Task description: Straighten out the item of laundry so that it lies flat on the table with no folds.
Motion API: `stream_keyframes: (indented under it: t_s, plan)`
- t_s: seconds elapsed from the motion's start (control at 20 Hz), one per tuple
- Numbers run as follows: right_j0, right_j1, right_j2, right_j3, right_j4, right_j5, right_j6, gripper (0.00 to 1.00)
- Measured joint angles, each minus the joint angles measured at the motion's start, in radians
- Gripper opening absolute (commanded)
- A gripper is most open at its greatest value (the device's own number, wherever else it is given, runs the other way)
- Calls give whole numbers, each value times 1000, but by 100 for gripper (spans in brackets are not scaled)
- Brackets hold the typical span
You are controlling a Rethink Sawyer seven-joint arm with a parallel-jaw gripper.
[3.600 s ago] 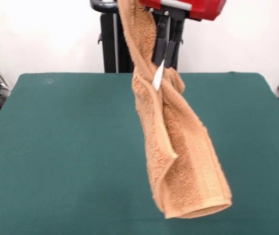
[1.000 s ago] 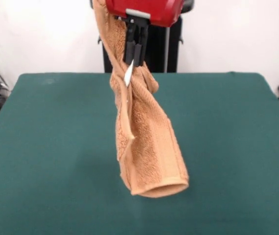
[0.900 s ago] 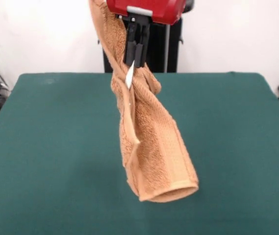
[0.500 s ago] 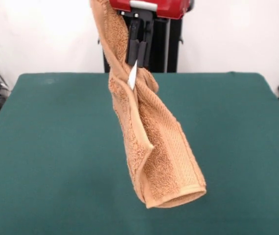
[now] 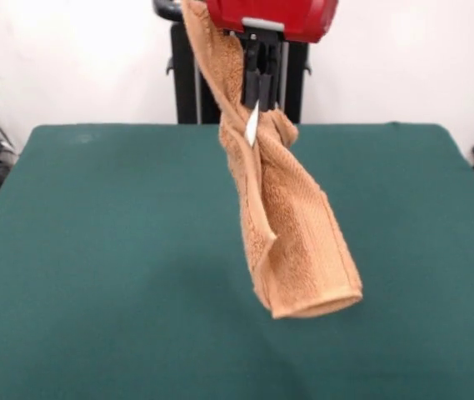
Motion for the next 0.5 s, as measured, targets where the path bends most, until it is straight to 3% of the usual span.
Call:
stream_keyframes:
  t_s: [0.2, 0.5]
  plan:
    - [-1, 17, 0, 0, 3, 124, 0, 0]
    - [-1, 26, 0, 2, 17, 193, 0, 0]
